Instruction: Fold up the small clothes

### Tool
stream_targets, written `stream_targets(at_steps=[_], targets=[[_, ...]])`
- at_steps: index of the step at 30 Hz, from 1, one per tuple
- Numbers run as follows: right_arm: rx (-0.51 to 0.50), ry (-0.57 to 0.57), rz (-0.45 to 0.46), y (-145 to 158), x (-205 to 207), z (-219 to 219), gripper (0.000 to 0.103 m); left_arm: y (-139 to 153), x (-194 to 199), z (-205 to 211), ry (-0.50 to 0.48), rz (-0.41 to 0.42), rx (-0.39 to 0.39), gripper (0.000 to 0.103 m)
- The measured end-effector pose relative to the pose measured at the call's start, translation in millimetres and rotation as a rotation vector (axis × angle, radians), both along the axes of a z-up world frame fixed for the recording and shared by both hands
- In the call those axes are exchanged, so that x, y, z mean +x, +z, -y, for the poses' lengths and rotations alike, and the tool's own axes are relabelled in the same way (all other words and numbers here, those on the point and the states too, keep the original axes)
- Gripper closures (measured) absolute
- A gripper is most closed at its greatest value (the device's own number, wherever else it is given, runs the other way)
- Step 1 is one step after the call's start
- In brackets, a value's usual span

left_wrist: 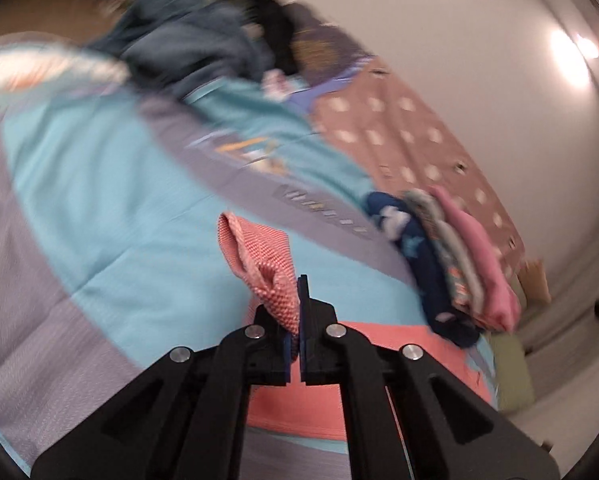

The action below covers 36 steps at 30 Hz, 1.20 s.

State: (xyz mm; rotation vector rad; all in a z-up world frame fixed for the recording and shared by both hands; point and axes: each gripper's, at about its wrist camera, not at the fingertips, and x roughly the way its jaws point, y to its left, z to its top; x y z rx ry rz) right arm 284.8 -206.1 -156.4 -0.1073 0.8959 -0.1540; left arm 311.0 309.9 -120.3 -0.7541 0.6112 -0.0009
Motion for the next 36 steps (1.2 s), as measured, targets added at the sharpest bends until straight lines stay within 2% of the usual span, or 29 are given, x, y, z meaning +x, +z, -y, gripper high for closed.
stream_targets(at_steps=[2,5,8,10,12,13,16,18,20,22,24,27,29,33,36], targets=[[-0.047,-0.019,0.001,4,-1,-4,0.024,30,-3,30,-0.062,0.071,0.085,0.101],[-0.072,-0.017,-0.005,9,-4,-12,0.024,71,-12,88,-0.181,0.171,0.221,0.101],[-0.093,-0.004,-0.001,19,-14,-24,0.022,92,-23,138,-0.293,0.237,0.299,0.101],[-0.055,0.017,0.015,30,-22,-32,0.022,98,-33,170,-0.372,0.270,0.358,0.101],[0.006,0.032,0.025,41,-27,-35,0.021,97,-42,198,-0.433,0.297,0.438,0.101],[0.064,0.043,0.029,48,-30,-36,0.021,96,-47,218,-0.470,0.310,0.502,0.101],[0.296,0.070,0.015,66,-29,-32,0.020,84,-62,260,-0.553,0.346,0.673,0.101],[0.444,0.065,-0.031,71,-24,-27,0.019,69,-71,288,-0.614,0.364,0.823,0.101],[0.610,0.055,-0.134,67,-11,-22,0.018,59,-75,303,-0.663,0.363,0.910,0.101],[0.719,0.069,-0.193,61,-1,-23,0.018,47,-79,315,-0.714,0.356,0.988,0.101],[0.749,0.079,-0.241,56,8,-27,0.018,34,-86,325,-0.749,0.365,1.084,0.101],[0.696,0.082,-0.305,47,30,-40,0.018,18,-98,342,-0.790,0.381,1.220,0.101],[0.716,0.092,-0.316,46,41,-45,0.018,10,-105,352,-0.814,0.391,1.296,0.101],[0.796,0.137,-0.359,41,62,-61,0.018,-3,-110,362,-0.841,0.393,1.369,0.101],[0.810,0.170,-0.419,31,75,-78,0.019,-5,-111,365,-0.845,0.393,1.385,0.101]])
